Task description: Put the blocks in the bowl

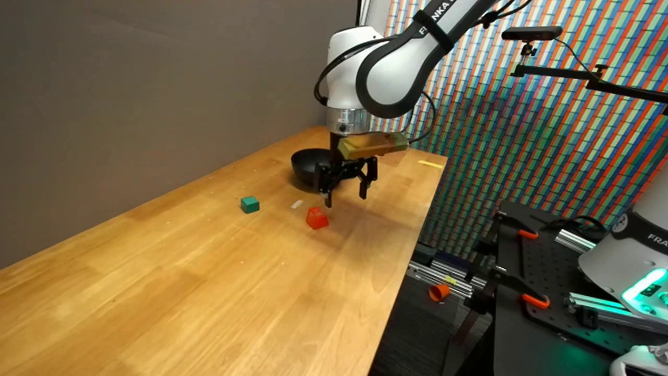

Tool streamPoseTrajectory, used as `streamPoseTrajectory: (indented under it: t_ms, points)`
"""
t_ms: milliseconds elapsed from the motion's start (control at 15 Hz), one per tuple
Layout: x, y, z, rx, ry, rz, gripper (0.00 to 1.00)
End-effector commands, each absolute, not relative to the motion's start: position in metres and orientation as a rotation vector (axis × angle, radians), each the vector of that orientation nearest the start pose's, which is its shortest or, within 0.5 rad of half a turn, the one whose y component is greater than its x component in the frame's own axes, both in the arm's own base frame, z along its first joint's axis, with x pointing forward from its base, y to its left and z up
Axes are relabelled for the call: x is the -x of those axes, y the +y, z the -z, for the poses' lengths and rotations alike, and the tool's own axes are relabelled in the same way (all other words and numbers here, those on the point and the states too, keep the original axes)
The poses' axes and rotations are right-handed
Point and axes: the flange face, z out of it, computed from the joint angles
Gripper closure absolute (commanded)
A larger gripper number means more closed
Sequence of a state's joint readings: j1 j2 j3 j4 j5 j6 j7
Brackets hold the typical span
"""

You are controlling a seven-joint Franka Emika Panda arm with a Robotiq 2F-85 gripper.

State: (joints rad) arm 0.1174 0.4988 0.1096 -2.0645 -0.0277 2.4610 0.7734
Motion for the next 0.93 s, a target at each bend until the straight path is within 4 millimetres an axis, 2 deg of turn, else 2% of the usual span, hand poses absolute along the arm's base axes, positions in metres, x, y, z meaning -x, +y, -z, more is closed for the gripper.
streamPoseTrajectory:
  t_ms: [0,333,667,733,800,867]
  points:
    - [-0.601,0.147,-0.161,3.004,0.823,-0.208,0.00]
    - [-0.622,0.165,-0.150,2.976,0.810,-0.255,0.00]
    - [-0.629,0.175,-0.140,2.980,0.795,-0.284,0.00]
    - [-0.630,0.176,-0.138,2.984,0.793,-0.284,0.25]
    - [-0.630,0.176,-0.136,2.993,0.789,-0.282,0.26]
    - [-0.631,0.176,-0.134,2.996,0.789,-0.281,0.32]
